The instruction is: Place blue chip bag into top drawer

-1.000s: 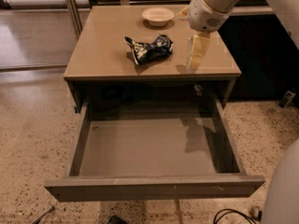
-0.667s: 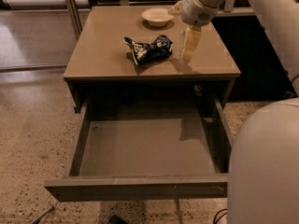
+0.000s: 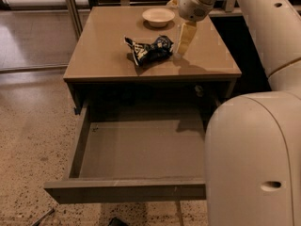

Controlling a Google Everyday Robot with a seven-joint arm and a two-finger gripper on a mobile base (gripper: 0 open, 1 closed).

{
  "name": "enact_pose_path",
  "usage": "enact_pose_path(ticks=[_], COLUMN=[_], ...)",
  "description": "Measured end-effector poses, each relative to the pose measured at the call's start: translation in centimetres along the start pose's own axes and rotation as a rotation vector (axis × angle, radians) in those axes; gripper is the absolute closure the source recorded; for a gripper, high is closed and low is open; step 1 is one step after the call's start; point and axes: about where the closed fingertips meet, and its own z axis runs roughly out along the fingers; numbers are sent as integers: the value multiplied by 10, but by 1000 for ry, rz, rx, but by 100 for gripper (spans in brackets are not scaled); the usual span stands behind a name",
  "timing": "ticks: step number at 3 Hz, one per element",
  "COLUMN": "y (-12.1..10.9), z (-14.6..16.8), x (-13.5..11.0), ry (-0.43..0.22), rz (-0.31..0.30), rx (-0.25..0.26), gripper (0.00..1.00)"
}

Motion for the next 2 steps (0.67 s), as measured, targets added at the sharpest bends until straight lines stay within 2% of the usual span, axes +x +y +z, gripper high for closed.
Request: enact_pose_path(ticks=[2], y=[-11], z=[59], x=[-10], ry=[-32], rz=[-5], rx=[-68], gripper=[0])
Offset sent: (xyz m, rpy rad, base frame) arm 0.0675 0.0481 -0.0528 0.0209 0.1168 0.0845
